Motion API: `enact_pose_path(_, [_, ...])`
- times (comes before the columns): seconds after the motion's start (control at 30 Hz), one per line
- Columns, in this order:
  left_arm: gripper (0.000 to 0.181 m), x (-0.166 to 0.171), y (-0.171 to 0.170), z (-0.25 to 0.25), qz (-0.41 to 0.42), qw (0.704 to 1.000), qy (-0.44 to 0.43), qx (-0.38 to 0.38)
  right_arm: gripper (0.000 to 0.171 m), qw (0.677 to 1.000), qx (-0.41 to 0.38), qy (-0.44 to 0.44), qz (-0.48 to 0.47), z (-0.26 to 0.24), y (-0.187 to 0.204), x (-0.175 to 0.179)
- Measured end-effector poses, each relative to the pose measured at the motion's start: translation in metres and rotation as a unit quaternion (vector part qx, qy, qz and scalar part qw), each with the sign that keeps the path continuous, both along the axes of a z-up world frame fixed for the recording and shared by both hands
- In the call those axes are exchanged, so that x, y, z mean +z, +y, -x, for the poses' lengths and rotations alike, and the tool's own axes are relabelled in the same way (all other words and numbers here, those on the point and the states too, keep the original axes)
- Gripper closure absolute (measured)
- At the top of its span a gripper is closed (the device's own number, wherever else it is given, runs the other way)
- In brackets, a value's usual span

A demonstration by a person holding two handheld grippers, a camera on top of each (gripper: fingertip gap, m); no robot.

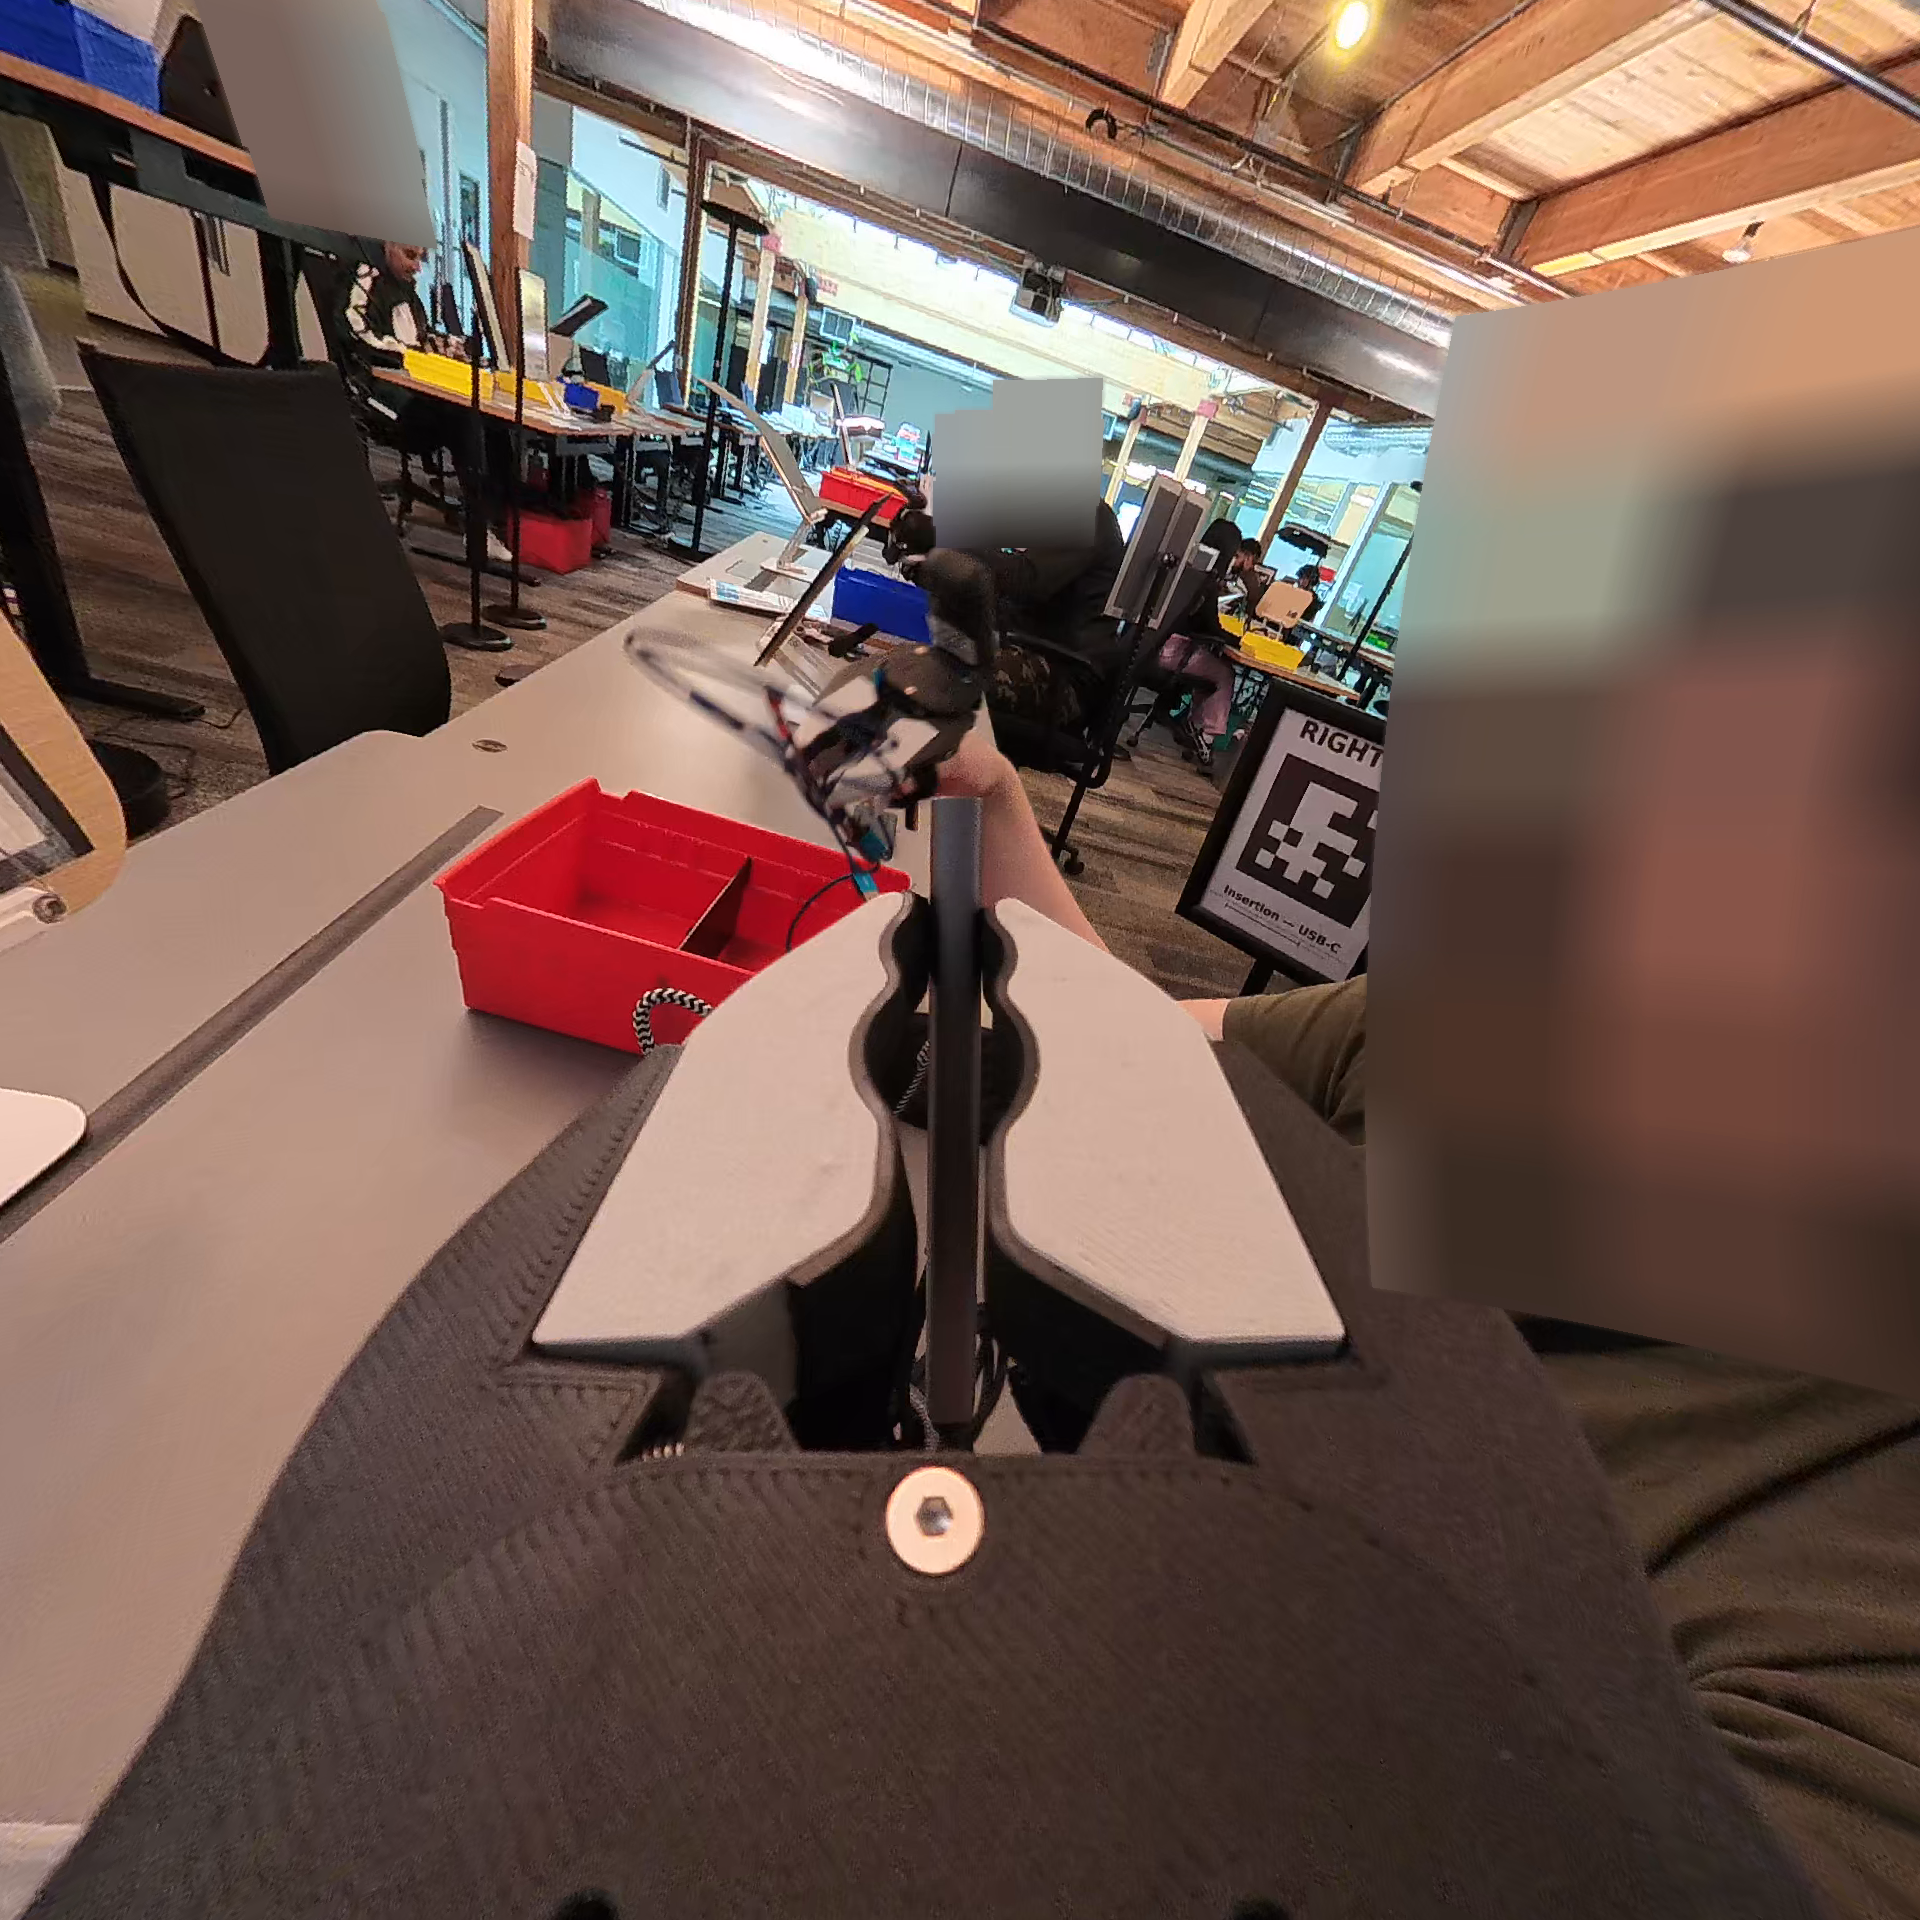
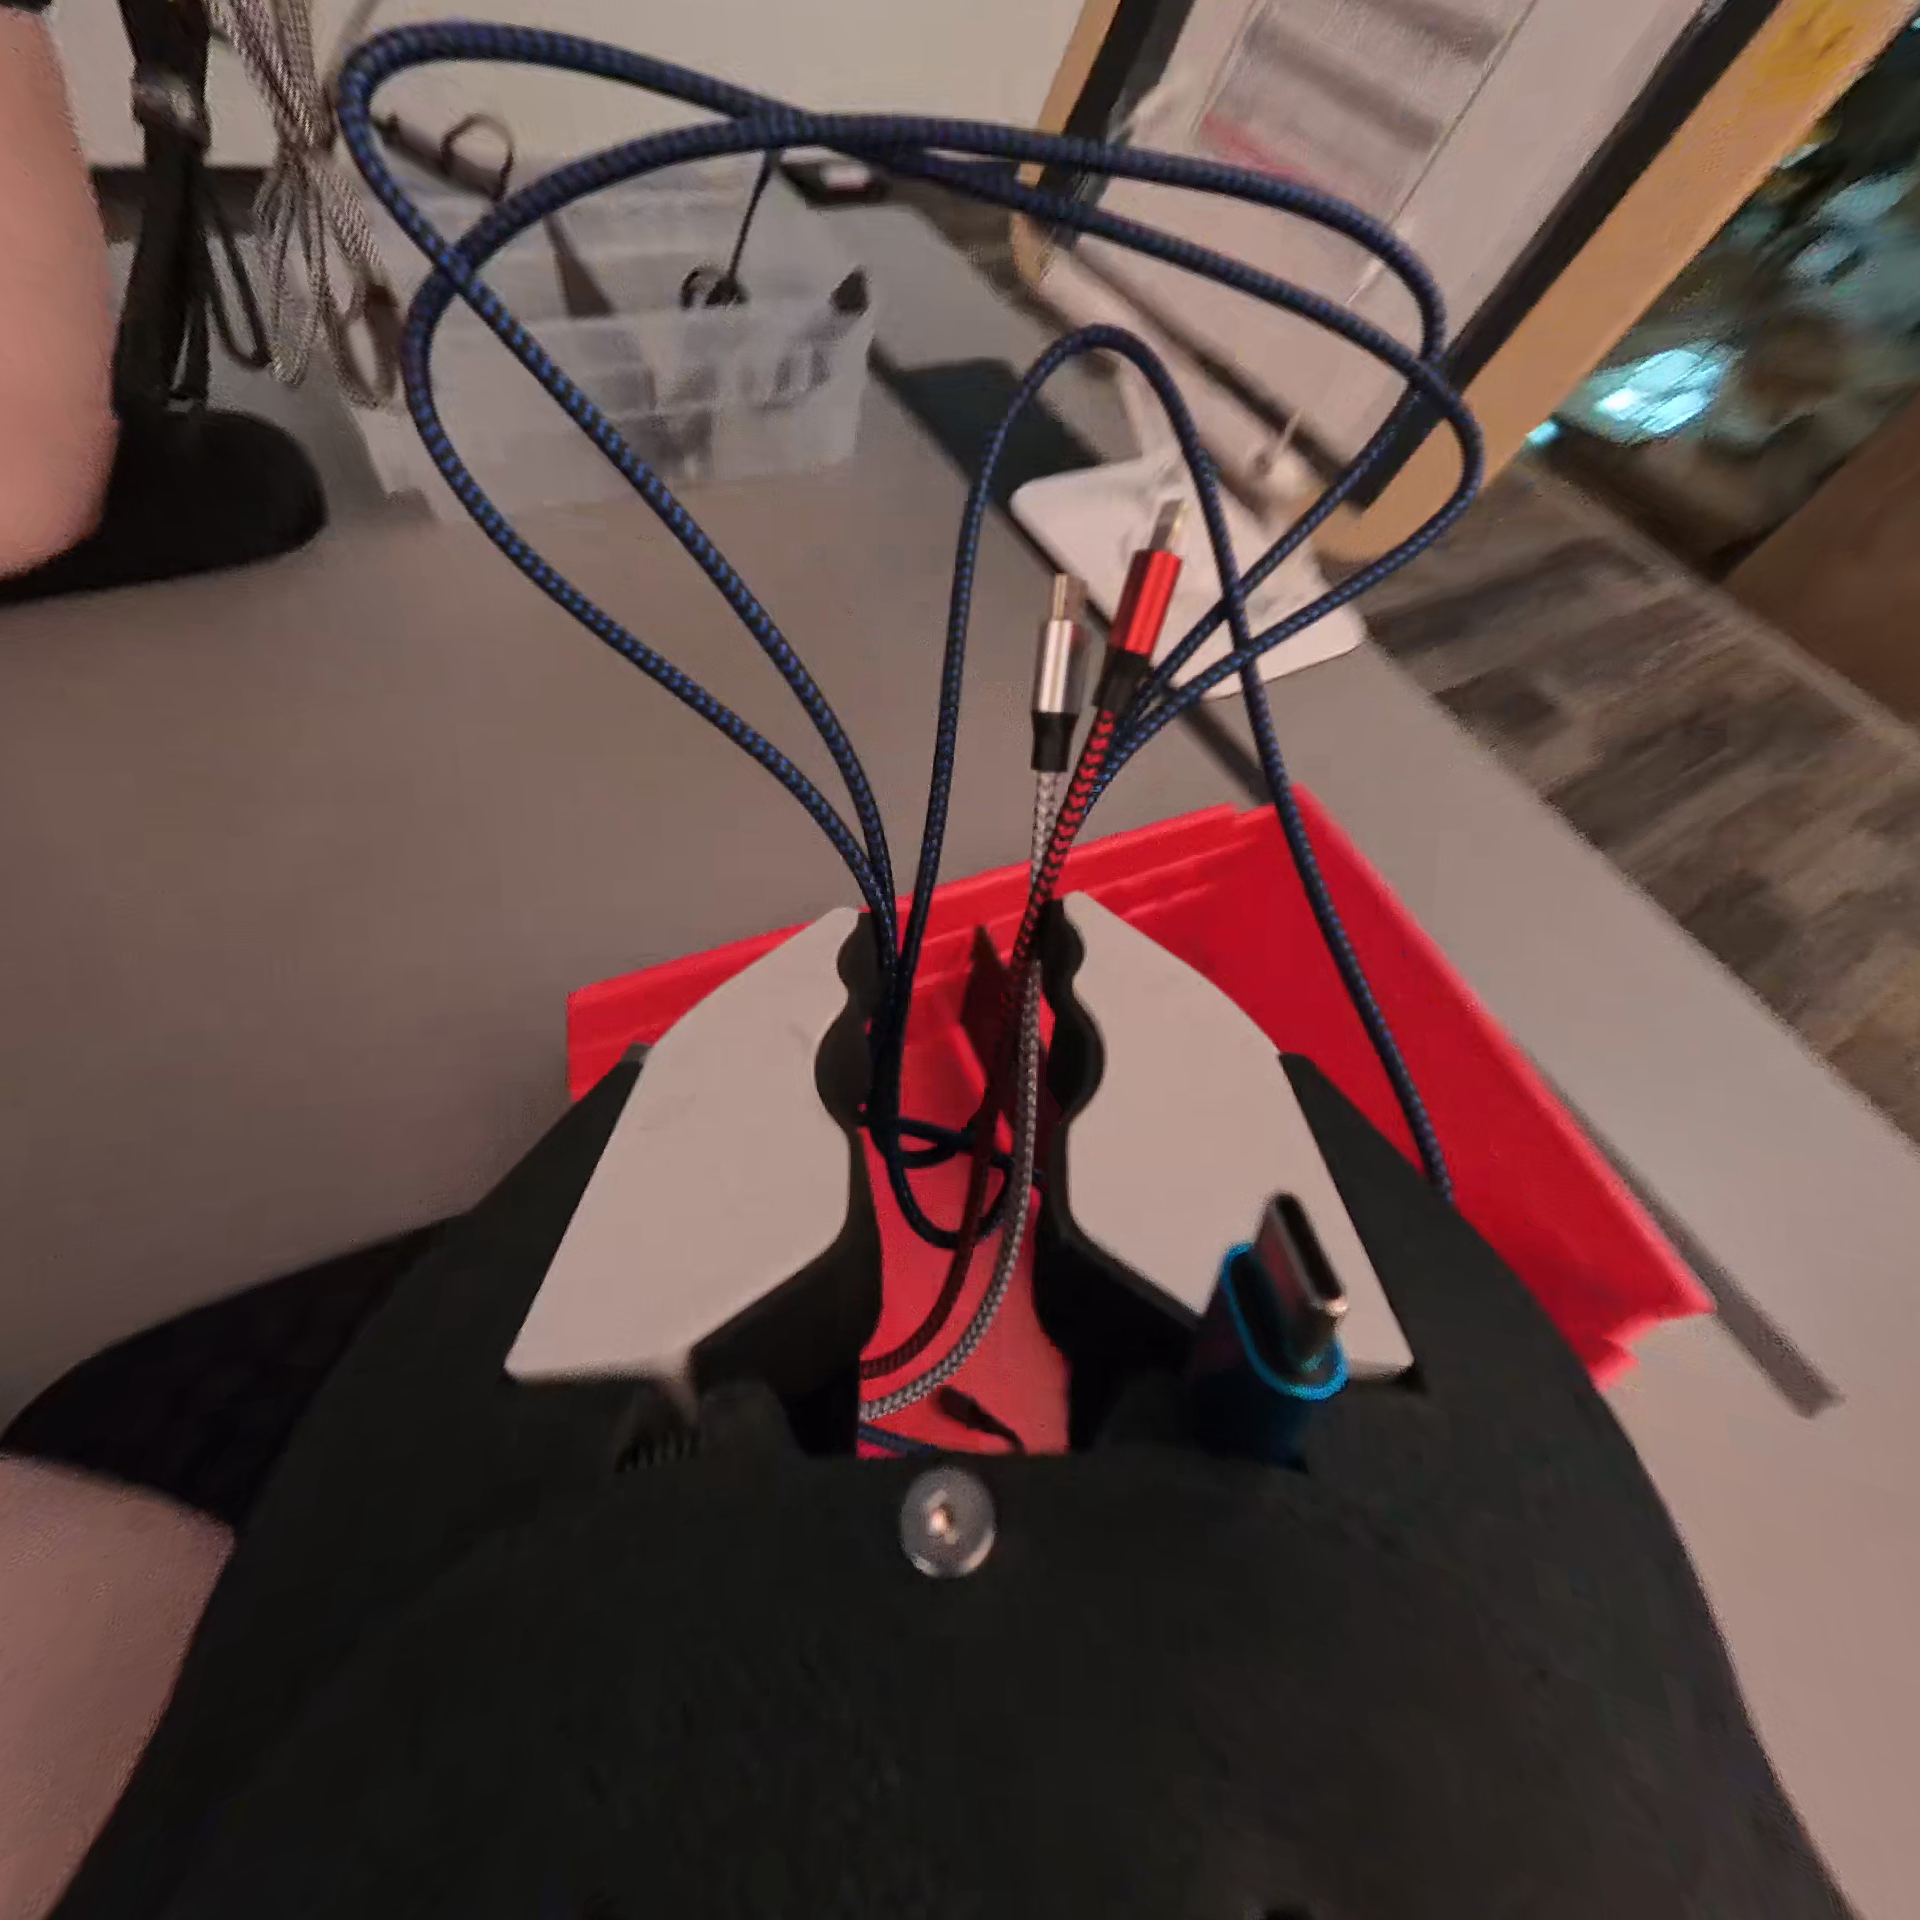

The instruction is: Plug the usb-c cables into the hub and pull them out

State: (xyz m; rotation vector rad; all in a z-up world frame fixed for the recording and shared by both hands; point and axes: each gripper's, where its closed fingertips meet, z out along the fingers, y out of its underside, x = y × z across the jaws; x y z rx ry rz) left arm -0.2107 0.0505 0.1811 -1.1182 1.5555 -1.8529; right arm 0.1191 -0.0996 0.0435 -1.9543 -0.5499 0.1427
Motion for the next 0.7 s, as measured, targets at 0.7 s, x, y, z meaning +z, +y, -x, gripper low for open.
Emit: enact_pose_path(0.7, [0.173,-0.005,-0.006,-0.006,-0.008,1.000,0.015,-0.011,0.140,0.855,-0.059,-0.008,0.515,-0.025,-0.043,-0.188])
